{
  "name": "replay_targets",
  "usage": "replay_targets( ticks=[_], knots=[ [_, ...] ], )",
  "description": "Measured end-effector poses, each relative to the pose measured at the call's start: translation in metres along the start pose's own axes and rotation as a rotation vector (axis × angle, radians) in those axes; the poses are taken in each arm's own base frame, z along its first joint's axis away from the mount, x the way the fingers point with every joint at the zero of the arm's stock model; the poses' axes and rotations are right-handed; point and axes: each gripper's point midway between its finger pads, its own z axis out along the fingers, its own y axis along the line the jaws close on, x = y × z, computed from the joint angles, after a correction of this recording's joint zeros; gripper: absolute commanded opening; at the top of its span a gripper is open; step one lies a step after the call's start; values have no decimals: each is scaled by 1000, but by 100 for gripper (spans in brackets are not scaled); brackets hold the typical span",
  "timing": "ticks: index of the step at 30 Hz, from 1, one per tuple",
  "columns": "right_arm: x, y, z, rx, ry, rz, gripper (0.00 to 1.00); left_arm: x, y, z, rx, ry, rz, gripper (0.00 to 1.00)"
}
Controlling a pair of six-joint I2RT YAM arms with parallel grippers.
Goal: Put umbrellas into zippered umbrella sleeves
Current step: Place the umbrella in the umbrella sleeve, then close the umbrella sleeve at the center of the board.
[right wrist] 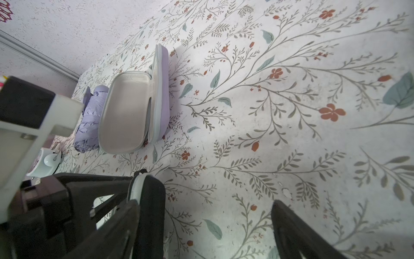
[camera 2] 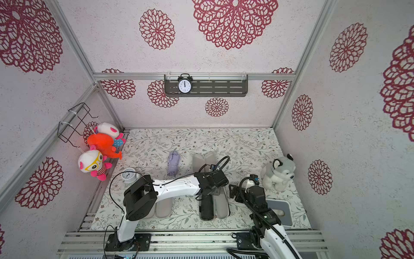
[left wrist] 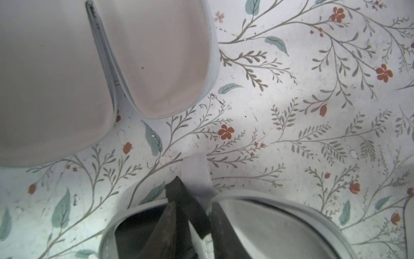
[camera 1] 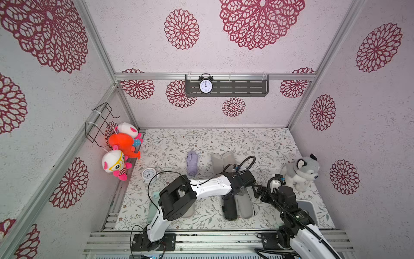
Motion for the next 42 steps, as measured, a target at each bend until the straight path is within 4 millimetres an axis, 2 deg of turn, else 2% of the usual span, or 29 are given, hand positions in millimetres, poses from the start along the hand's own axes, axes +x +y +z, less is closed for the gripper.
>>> replay_targets(
  ticks=[6,10,11,14,19,21,28,35,42],
  knots=[
    [0,0,0,0,-1,0,93,3,2,5,-1,-12,-20,23],
    [-1,1,0,-3,-4,0,93,3,1,6,6,-15,-27,10],
    [-1,1,0,-3,-5,0,93,3,1,6,7,-13,-27,4],
    [-1,1,1,-6,-7,0,93,4,1,6,6,-9,-23,0],
    [11,-3,5,-14,23,16,89,5,1,6,3,-10,-20,0],
    [16,-4,6,-14,39,21,83,7,2,5,0,-7,-17,0],
    [22,-3,11,-24,71,27,73,14,2,-11,9,-22,-15,0],
    [26,4,16,-60,92,24,70,21,5,-12,15,-13,-28,0],
    [36,16,17,-121,114,17,69,21,5,-12,13,-19,-25,7]
  ],
)
